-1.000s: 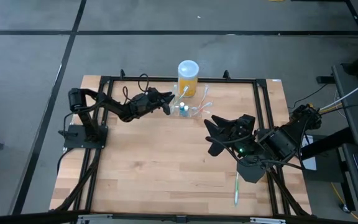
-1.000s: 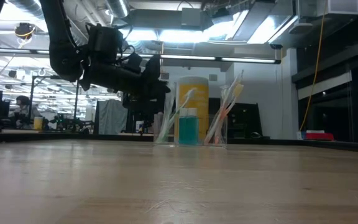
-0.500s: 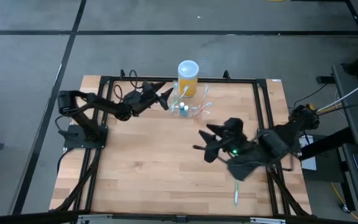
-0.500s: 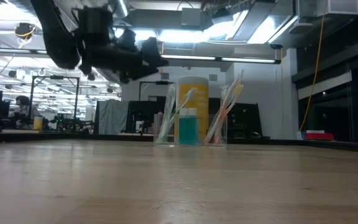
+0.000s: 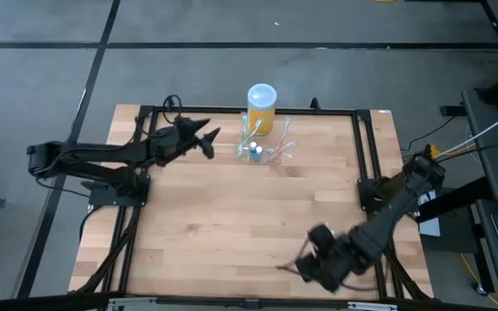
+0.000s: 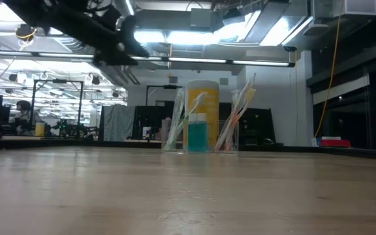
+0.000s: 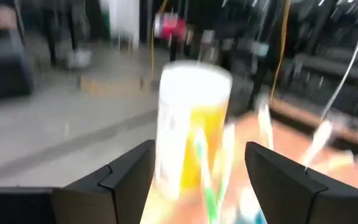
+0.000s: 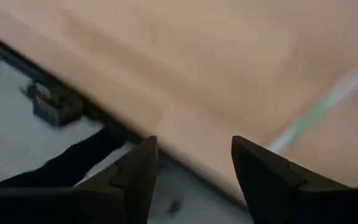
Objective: Pick & Place toothbrushing station
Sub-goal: Put the green toothbrush into the transparent organizer
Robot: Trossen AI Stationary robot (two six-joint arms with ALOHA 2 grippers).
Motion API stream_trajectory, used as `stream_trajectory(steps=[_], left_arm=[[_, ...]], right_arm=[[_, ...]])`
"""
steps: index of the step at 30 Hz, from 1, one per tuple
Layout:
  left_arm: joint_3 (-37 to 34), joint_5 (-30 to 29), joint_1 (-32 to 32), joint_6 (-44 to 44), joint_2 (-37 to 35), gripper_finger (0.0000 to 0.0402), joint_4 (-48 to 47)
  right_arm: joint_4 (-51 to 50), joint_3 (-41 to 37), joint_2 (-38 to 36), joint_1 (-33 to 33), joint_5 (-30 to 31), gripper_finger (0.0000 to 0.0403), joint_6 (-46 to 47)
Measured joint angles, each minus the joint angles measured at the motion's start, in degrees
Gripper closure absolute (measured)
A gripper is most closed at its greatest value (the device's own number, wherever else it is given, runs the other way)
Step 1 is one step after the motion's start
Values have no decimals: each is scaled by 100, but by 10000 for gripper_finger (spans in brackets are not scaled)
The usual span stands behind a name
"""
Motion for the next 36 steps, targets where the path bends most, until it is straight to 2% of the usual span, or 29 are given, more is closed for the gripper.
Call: stream_trajectory(steps=[4,6,8,13,18,27,32,36], left_arm=[[0,-68,-455,-949,-646,173,-1627],[-4,-311,-752,-1300,-822,184,-2074],[-2,-632,-1046,-1555,-885,195,-2082],[2,-789,-1444,-1883,-820,205,-1783],[236,-799,-1660,-1953,-815,202,-1765],[749,-942,-1775,-1505,-731,206,-1982],[838,-944,-1776,-1505,-699,206,-1953],[844,-1086,-1776,-1585,-699,207,-1940]], right_arm=[[1155,-806,-2,658,-820,195,2056],[1435,-1040,0,822,-1369,195,2424],[1372,-1245,-4,791,-1817,198,2548],[941,-1737,-7,307,-1515,213,2449],[1011,-2276,-4,6,-1401,218,2387],[1207,-2981,-4,-49,-1299,218,2389],[1260,-3037,-4,-33,-1087,220,2361],[1279,-3038,-4,-29,-904,237,2337]])
